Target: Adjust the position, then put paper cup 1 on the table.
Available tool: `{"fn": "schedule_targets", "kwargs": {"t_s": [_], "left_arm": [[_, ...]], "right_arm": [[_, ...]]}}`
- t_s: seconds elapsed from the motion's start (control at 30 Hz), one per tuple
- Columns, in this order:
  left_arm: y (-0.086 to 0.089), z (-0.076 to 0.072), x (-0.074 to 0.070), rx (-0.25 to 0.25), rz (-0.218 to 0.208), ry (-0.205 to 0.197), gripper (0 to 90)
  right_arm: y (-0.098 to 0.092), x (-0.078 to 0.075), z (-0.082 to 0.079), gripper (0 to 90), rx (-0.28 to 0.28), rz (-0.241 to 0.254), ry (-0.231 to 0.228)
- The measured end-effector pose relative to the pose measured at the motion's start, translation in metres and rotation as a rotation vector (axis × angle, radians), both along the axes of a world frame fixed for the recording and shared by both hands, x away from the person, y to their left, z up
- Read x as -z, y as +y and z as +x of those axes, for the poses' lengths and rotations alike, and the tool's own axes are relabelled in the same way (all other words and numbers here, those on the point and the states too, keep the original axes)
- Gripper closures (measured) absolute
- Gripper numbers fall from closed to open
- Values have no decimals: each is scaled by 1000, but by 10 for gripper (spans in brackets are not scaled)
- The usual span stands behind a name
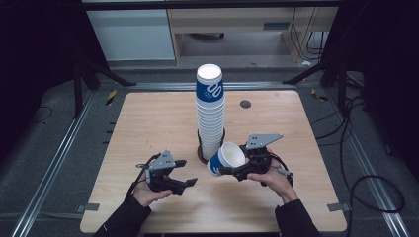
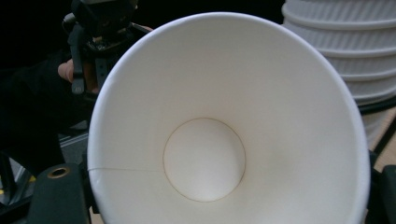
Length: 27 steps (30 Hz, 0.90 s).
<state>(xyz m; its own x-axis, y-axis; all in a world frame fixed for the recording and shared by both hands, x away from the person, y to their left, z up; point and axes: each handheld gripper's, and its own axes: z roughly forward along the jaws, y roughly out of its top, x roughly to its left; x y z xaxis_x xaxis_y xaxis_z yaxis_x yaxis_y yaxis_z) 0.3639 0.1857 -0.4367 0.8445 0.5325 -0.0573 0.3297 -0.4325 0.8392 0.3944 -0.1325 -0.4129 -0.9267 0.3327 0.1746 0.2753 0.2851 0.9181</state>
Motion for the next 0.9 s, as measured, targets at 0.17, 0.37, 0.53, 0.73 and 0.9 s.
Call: {"fn": "schedule_targets", "kwargs": {"t_s": [0.17, 0.37, 0.53, 0.73, 0.9], "left_arm": [[10, 7, 1, -77, -1, 16, 229], [19, 14, 4, -143, 4, 28, 221], [25, 17, 5, -172, -8, 39, 221], [31, 19, 3, -203, -19, 44, 222], [36, 21, 3, -228, -26, 49, 222]], "right_arm": [[-11, -2, 3, 198, 68, -29, -6], [-18, -3, 5, 198, 135, -77, -17], [-27, -6, 7, 198, 218, -98, -39], [-38, -9, 13, 199, 336, -137, -39], [-48, -12, 16, 198, 411, -166, -39]]}}
